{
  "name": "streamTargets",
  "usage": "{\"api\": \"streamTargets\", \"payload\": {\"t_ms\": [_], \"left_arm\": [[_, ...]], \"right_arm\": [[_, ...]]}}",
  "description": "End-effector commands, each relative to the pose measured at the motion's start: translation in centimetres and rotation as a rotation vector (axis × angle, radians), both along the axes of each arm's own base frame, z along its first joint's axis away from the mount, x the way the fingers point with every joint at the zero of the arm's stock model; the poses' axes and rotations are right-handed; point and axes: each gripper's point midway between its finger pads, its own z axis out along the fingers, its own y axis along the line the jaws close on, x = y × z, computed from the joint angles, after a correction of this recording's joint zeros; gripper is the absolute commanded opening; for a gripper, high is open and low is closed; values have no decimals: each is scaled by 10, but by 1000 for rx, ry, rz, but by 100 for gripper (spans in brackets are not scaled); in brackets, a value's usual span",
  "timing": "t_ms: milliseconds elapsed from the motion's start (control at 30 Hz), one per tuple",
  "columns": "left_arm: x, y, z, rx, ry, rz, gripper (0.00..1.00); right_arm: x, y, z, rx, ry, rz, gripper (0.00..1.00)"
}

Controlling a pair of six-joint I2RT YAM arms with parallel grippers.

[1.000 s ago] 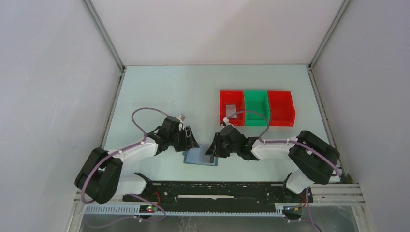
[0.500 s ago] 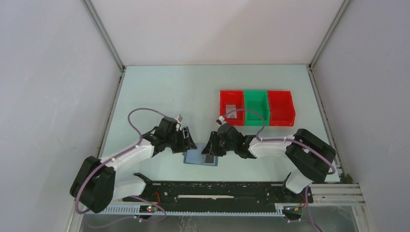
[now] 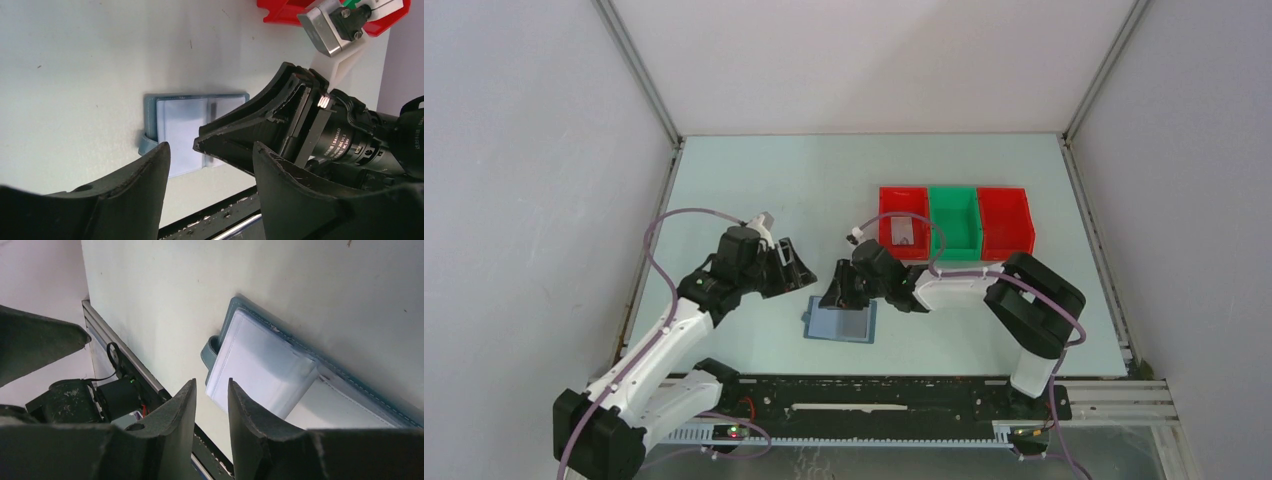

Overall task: Take the credit cards out of the card holder
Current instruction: Remove the credit card from the card holder.

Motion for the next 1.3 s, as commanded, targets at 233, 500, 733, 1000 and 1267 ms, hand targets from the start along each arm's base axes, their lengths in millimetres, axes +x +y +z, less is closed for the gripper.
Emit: {"api": "streamTargets", "payload": {"t_ms": [233,500,733,1000,1267], "left_arm": [[-8,-18,-2,-96,29,-75,67],[-16,-43,-38,-160,130,-148,66],[-16,-39,-66,-116,189,-129,66],[-19,-35,-88,-76,233,-119,66],[-25,-29,-123,-24,310,-119,65]], "right_arm": [[-6,-52,13,-44,-57,-154,40],[-18,-86,-4,-58,6,-234,41],[-16,-81,-17,-55,41,-224,42],[-18,-76,-30,-57,64,-208,42],[-17,-67,-27,-47,54,-174,42]]}}
